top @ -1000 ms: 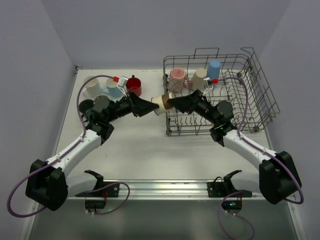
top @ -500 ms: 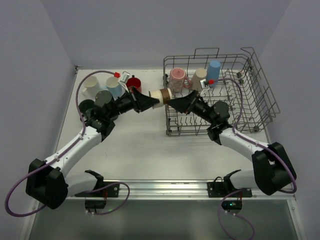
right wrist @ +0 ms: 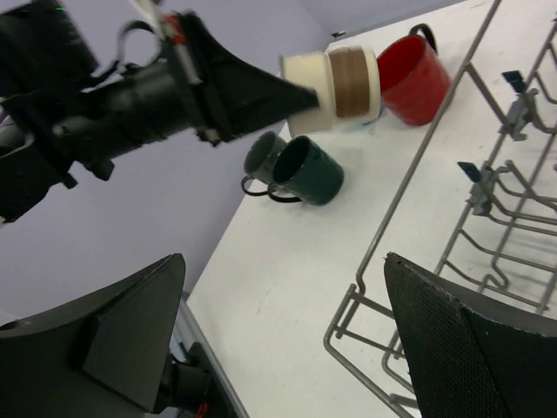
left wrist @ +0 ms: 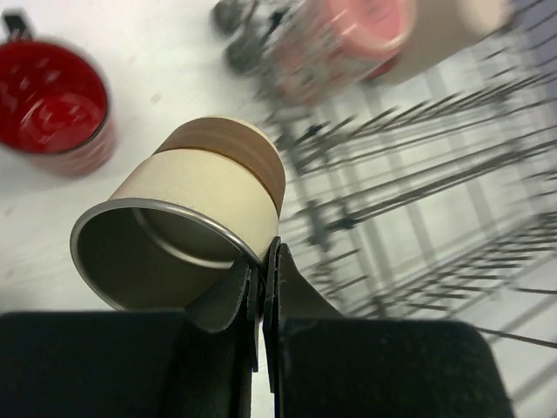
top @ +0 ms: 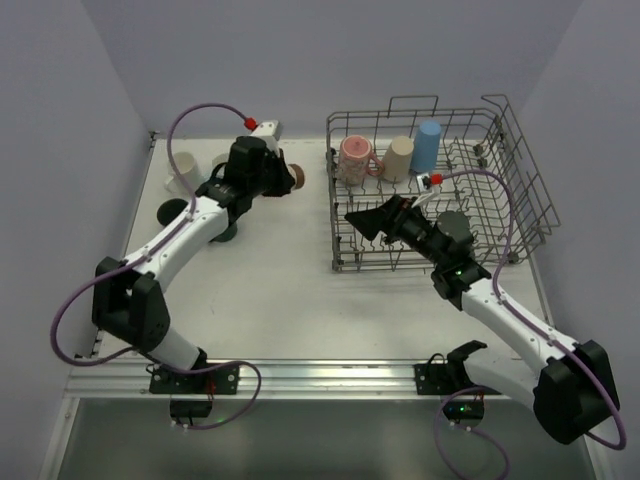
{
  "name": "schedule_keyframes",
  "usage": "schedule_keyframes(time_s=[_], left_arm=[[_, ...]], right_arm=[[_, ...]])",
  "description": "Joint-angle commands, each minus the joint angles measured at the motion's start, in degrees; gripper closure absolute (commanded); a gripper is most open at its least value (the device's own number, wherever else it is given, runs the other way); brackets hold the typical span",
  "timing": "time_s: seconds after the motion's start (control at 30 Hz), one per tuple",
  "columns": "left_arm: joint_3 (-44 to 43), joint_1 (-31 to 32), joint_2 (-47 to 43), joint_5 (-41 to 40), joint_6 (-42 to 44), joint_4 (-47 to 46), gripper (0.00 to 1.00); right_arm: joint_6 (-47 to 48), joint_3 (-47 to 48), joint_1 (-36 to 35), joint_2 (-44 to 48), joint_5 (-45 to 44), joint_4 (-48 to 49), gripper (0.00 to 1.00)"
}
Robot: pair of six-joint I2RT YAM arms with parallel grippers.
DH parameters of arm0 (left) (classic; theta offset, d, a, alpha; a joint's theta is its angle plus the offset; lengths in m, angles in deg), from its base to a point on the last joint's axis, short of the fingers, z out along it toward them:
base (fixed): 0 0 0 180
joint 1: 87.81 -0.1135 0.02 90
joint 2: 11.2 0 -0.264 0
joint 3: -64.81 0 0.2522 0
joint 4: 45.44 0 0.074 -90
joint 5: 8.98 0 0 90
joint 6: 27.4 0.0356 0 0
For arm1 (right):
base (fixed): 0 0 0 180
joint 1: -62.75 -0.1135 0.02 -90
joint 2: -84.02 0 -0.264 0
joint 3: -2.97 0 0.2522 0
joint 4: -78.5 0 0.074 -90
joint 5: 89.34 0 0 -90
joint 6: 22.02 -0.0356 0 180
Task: Unload the cups from the dish rack
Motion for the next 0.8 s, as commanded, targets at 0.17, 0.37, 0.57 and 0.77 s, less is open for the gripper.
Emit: schedule_keyframes(time_s=[0.17,0.37,0.57,0.77], left_arm=[[-5.3,-0.32,11.03,-17.82,9.56,16.31,1.0],[-6.44,-0.32,14.64,-21.87,10.88,20.35,1.0],[-8.9,-0.14,19.38,-23.28,12.55,23.08,1.0],[-12.86,0.21,22.55,-22.92,13.78,28.08,0.97]], right_arm=[[10.89,0.77,-0.11,6.56,-7.89,-13.17,0.01],[10.98,0.33,-0.11,6.83,-7.37,-13.35,0.01],[10.63,0.15,-0.19,7.0,-6.58,-12.82,0.01],[10.63,0.06,-0.19,6.74,-6.93,-12.65,0.01]])
